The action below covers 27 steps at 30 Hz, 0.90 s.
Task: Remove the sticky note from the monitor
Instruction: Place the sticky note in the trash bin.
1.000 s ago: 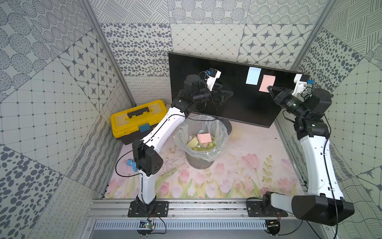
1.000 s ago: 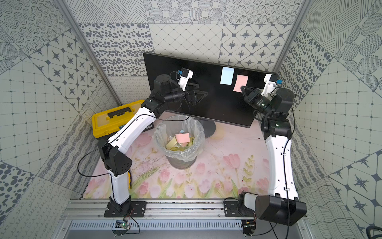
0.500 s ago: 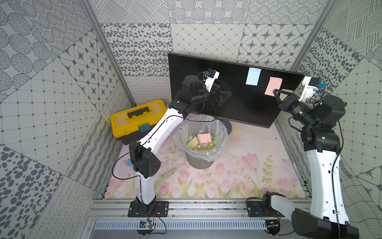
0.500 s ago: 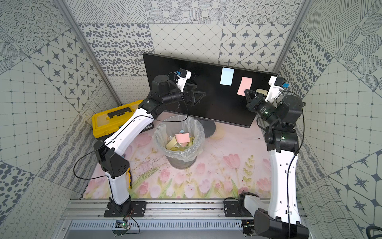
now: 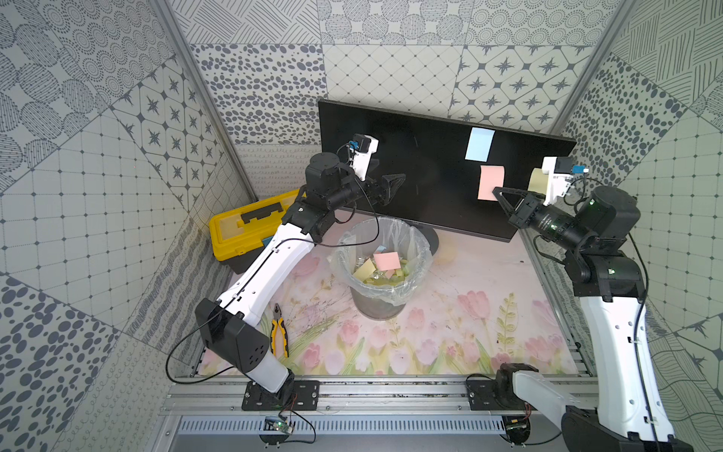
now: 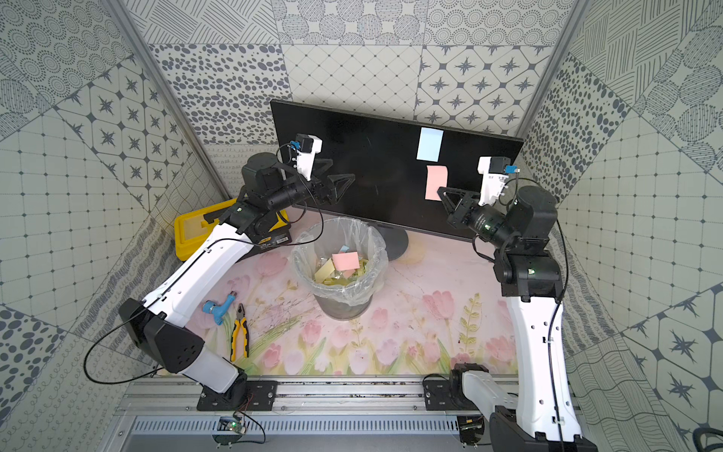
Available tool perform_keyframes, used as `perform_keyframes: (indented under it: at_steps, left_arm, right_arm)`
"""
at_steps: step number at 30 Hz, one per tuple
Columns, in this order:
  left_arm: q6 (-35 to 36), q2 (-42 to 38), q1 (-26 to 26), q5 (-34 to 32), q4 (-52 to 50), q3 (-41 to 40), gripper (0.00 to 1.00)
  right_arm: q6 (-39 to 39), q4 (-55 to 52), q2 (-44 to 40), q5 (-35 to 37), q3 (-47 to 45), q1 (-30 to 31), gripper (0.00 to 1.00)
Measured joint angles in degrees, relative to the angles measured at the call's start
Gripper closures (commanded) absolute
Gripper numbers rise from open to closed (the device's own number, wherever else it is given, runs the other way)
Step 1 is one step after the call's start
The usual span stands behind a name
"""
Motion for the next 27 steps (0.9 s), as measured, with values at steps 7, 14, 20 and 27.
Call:
perform_keyframes:
  at_steps: [7, 14, 20, 27]
  left_arm:
    - [-1.99, -6.40, 2.49, -8.98, 2.05, -9.33, 0.01]
    - [-4.50, -10.51, 3.85, -16.50, 2.12, -13.81, 0.01]
    - [-6.36, -13.27, 4.83, -21.77, 2.14, -17.03, 0.01]
    - [-8.22, -15.21, 5.70, -26.29, 2.08, -19.67, 0.01]
  right_arm:
    - [-6.16, -1.95, 2.75, 3.85, 0.17, 11.43, 1.00]
    - [-12.22, -6.51, 8.41, 8.37, 4.98, 20.72, 1.00]
    - [-17.00, -10.75, 13.31, 11.76, 8.83, 27.93, 1.00]
    - [-21.55, -14.99, 18.45, 14.03, 11.08, 33.44, 1.00]
